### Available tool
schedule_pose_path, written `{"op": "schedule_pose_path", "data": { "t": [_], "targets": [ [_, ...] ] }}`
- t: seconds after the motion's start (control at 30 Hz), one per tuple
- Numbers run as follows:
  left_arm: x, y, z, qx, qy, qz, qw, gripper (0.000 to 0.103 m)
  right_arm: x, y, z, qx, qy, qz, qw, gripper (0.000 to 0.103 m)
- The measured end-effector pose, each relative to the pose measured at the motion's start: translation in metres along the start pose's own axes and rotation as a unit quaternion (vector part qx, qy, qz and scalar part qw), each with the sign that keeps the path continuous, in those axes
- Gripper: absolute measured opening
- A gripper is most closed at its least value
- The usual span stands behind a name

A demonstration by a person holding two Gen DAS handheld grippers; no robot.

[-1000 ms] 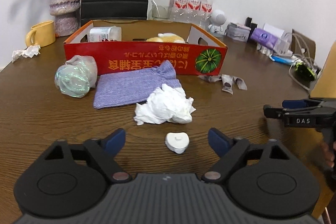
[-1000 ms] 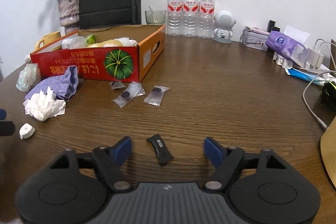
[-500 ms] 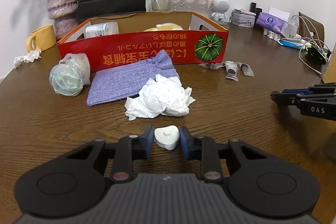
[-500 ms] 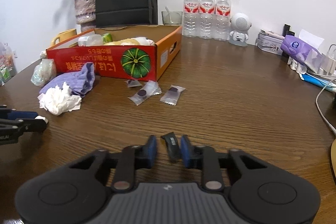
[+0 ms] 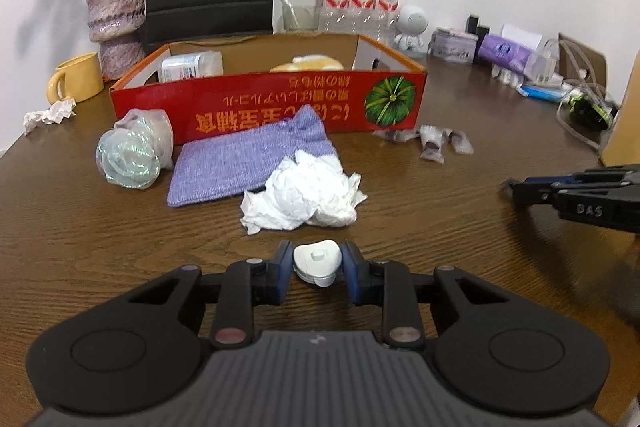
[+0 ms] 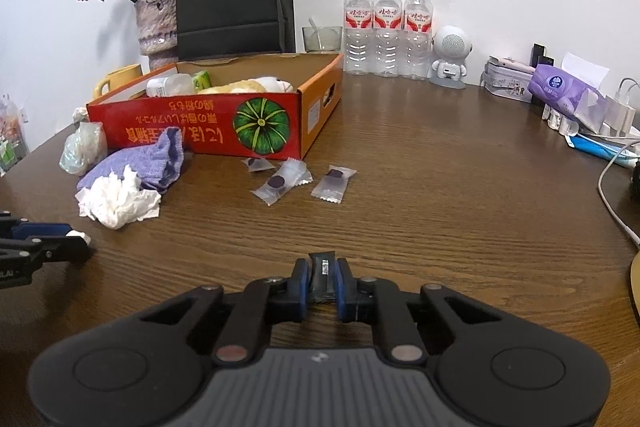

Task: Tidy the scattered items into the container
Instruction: 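Grasp the white clip with the left tool while the right tool grasps the black clip, then drop the white clip into the box with the left tool while the right tool drops the black clip in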

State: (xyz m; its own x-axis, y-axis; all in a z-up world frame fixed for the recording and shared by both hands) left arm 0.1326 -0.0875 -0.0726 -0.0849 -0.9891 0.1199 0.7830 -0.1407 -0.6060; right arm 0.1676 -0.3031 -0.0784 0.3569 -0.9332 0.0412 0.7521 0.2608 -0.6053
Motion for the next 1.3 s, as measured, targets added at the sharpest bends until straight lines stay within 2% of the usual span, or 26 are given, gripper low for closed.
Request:
{"op": "schedule_pose_path", "data": {
  "t": [0.13, 0.23, 0.43, 0.57, 0.73, 0.87, 1.03, 1.3],
  "targets": [
    [-0.007, -0.011, 0.013, 0.018, -0.012, -0.014, 0.9997, 0.027, -0.004, -0.007, 0.01, 0.016, 0.003, 0.003, 1.0, 0.012],
    [-0.016, -0.022, 0.036, 0.046, -0.019, -0.022, 0.9985, 0.027, -0.008, -0.015, 0.029, 0.041, -0.001, 0.007, 0.999, 0.012],
    [-0.041, -0.025, 0.099, 0.097, -0.04, -0.035, 0.9939, 0.027, -0.018, -0.015, 0.092, 0.098, -0.016, 0.013, 0.995, 0.012],
    [-0.054, -0.01, 0.146, 0.128, -0.047, -0.025, 0.9904, 0.027, -0.025, 0.008, 0.14, 0.114, -0.022, 0.016, 0.993, 0.012],
    [-0.068, 0.035, 0.187, 0.126, -0.077, -0.026, 0.9887, 0.027, -0.028, 0.057, 0.182, 0.103, -0.011, 0.004, 0.995, 0.012],
    [-0.075, 0.08, 0.198, 0.108, -0.105, -0.029, 0.9881, 0.027, -0.031, 0.101, 0.191, 0.076, 0.01, 0.001, 0.997, 0.012],
    [-0.084, 0.12, 0.201, 0.087, -0.116, -0.023, 0.9892, 0.027, -0.035, 0.147, 0.19, 0.048, 0.01, -0.003, 0.999, 0.012],
    [-0.084, 0.153, 0.189, 0.056, -0.085, -0.002, 0.9948, 0.027, -0.036, 0.18, 0.184, 0.016, 0.006, -0.009, 1.0, 0.012]
  ]
}}
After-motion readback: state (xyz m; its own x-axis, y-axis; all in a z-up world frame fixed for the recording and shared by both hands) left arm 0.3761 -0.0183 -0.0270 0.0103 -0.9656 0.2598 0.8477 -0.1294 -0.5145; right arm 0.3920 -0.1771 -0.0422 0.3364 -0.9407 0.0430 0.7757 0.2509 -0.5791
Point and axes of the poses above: each gripper's, at about its wrist camera, not at the fingertips, and y roughly the way its jaws point, x to its right, z to its top, the point moved 4 cm from there along y, roughly the way its jaws point, and after that the axes turned 6 degrees about -y, right-handed, at the moved point
